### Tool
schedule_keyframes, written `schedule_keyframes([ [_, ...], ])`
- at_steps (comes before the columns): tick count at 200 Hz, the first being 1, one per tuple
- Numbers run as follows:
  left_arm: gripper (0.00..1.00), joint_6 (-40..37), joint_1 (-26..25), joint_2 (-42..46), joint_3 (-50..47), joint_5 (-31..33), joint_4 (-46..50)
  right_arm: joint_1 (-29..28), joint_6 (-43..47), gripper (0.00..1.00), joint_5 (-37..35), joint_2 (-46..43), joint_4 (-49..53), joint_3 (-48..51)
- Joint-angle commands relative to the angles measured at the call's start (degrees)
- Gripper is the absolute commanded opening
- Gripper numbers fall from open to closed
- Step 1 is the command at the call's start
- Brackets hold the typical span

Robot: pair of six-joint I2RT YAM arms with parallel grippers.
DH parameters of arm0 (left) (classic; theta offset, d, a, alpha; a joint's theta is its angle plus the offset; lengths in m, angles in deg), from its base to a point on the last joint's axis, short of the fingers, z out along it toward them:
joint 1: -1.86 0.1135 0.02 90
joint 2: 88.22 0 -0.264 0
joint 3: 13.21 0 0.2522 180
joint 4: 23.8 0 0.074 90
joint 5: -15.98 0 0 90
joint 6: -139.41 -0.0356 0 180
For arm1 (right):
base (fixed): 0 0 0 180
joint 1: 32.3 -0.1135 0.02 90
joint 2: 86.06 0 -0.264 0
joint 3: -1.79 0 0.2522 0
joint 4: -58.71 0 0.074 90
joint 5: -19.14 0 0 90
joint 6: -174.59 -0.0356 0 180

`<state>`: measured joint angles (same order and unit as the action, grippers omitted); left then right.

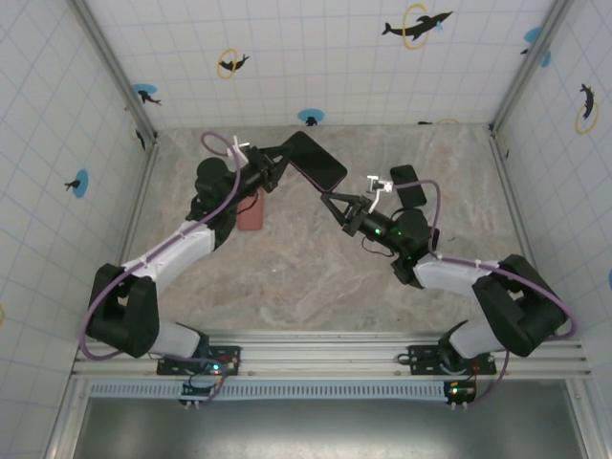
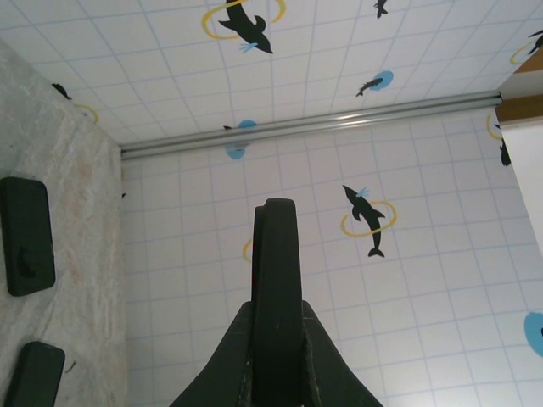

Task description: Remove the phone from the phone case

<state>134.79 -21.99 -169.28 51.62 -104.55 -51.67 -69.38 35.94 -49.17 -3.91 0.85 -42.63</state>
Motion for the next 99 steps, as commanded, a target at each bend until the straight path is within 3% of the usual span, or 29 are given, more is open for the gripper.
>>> schedule_keyframes([
  [1,0.0,3.7,-2.1,1.2,0.6,-4.4,-6.3,2.1,3.3,0.1,-2.6,-0.2,7.7,-0.9],
  [35,0.0,-1.8,-2.2,1.5,2.2,-5.3,-0.4,2.9,3.2,0.15,-0.6,-1.2,5.8,-0.7],
  [51,0.0,-8.3,-2.1,1.7,4.3,-6.1,5.5,3.8,4.1,0.25,2.9,-2.1,5.6,-0.5],
  [82,0.0,-22.8,-1.6,1.0,9.8,-9.3,15.5,6.6,11.3,0.55,10.9,-5.8,12.7,-1.2],
  [99,0.0,-32.4,-1.1,0.0,13.8,-12.5,21.8,7.7,17.4,0.62,15.9,-7.4,19.5,-2.6],
])
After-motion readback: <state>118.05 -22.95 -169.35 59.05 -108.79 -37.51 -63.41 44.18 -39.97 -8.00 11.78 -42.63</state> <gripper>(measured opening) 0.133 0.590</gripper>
